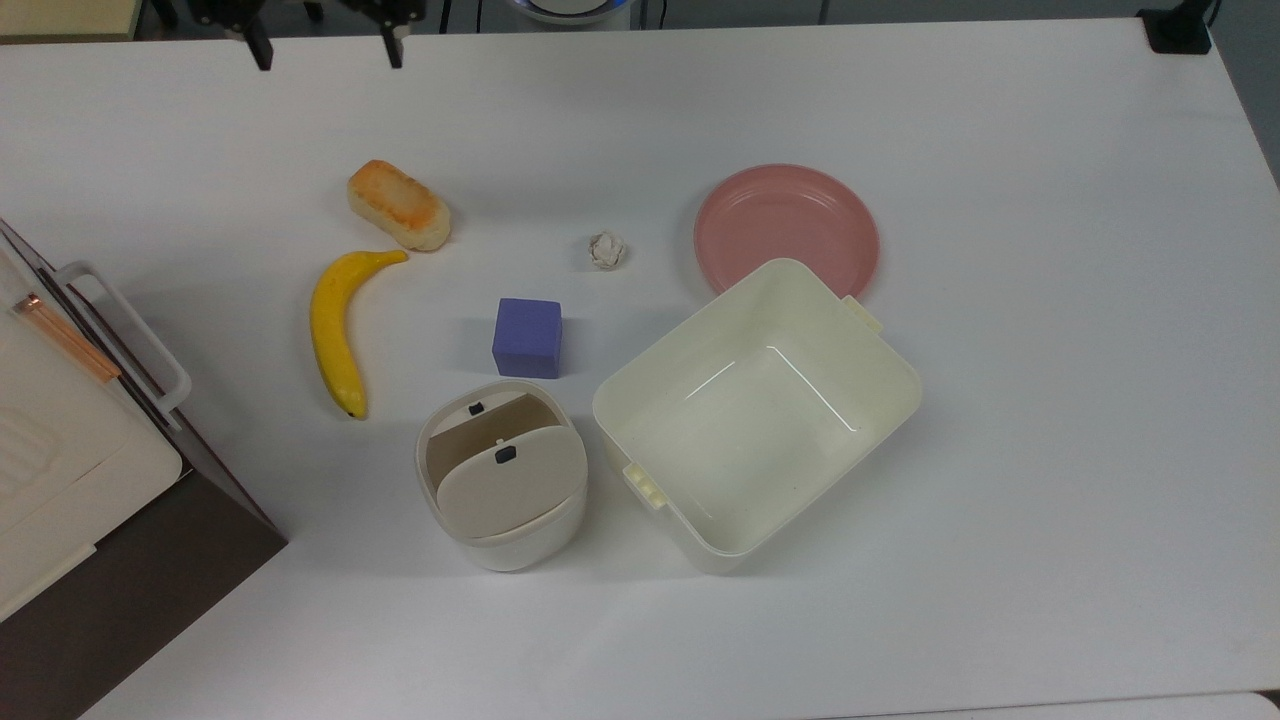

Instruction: Open the trash can

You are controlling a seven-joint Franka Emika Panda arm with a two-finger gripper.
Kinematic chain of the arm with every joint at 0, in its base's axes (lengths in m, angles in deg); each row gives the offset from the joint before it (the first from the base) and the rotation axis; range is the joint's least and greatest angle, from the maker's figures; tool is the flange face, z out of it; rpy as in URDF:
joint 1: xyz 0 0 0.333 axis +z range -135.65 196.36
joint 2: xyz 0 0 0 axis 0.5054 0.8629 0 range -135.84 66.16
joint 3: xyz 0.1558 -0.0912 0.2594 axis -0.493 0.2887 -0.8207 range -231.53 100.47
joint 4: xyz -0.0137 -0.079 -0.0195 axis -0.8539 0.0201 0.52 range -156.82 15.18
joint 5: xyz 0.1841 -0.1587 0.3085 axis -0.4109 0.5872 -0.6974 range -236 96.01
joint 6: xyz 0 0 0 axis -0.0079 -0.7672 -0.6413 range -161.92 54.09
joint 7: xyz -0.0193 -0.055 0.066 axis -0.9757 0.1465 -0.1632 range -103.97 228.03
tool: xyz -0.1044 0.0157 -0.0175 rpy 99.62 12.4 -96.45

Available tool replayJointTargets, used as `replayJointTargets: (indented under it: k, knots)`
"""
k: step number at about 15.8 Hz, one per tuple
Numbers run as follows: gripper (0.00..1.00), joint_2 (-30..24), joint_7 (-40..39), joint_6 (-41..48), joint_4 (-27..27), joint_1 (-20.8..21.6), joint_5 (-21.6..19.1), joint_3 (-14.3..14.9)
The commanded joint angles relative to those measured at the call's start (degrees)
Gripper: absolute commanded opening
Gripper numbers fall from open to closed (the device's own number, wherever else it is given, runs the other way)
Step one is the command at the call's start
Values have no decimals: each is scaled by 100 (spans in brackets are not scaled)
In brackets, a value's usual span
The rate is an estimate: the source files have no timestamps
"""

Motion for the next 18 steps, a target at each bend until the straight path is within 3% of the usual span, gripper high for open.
replayJointTargets:
  k: [1,6,18]
  knots:
    - [100,-529,186,-314,-825,358,-66,220]
    - [100,-529,1292,-331,-852,463,-189,221]
    - [100,-521,1223,-288,-860,473,-172,221]
